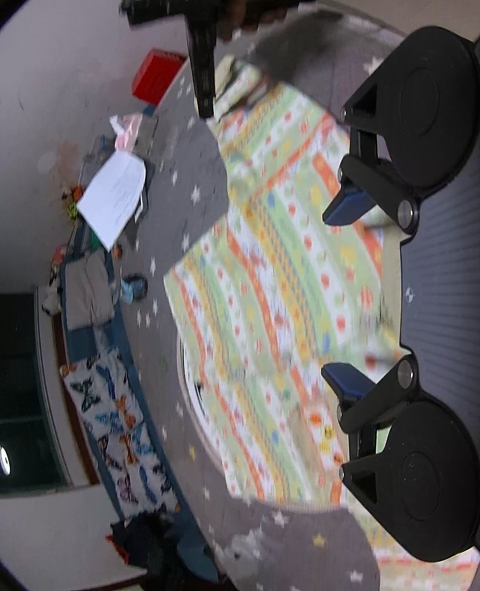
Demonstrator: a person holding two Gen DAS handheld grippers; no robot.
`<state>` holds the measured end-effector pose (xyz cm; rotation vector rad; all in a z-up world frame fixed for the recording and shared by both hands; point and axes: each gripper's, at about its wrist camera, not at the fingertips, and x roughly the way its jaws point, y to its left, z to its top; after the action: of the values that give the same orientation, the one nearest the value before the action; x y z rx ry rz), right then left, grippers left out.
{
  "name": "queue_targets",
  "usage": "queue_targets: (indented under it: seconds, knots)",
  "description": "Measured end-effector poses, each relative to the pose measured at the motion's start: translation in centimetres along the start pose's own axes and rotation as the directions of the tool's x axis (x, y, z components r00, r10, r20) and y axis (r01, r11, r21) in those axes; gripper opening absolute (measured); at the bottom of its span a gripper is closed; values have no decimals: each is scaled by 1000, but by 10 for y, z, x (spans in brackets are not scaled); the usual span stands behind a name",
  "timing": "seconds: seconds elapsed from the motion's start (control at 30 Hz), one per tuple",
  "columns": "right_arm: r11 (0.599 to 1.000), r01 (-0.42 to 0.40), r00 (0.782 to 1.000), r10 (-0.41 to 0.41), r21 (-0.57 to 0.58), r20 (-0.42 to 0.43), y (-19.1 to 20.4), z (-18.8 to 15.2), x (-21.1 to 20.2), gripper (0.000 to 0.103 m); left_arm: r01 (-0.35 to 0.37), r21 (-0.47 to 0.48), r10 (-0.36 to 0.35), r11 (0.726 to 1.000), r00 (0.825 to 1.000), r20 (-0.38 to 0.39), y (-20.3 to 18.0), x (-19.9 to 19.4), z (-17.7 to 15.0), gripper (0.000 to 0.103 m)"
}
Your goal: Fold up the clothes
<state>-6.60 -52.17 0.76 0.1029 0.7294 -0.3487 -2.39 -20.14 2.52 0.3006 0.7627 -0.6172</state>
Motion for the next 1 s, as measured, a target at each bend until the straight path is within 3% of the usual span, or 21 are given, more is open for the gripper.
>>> queue_targets:
  seconds: [0.07,0.13,0.27,0.43,0.5,0.77,1.0]
  knots:
    - [998,-56,998,56,-28,1,13,-3,-8,38,-24,-8,24,1000,1000,-11,8,1,-1,86]
    - [993,-99,995,98,-64,-10,27,-7,-11,45,-38,-19,38,999,999,-15,13,1,-2,88]
    - [988,-112,993,108,-111,-46,48,-17,-4,49,-56,-38,55,998,998,-12,19,-2,-6,94]
    - [992,-86,996,84,-96,-19,41,-21,-17,60,-81,-29,82,996,997,9,20,-10,-11,101]
    - [994,-76,997,76,-81,-6,34,-21,-26,60,-93,-27,93,995,995,16,20,-11,-11,102]
    - [995,88,996,-88,36,2,-28,-34,-39,60,-105,-65,107,992,994,27,20,-12,-10,103]
    - [985,114,993,-112,128,-24,-51,-44,-30,60,-102,-65,104,993,995,15,9,-7,-9,103]
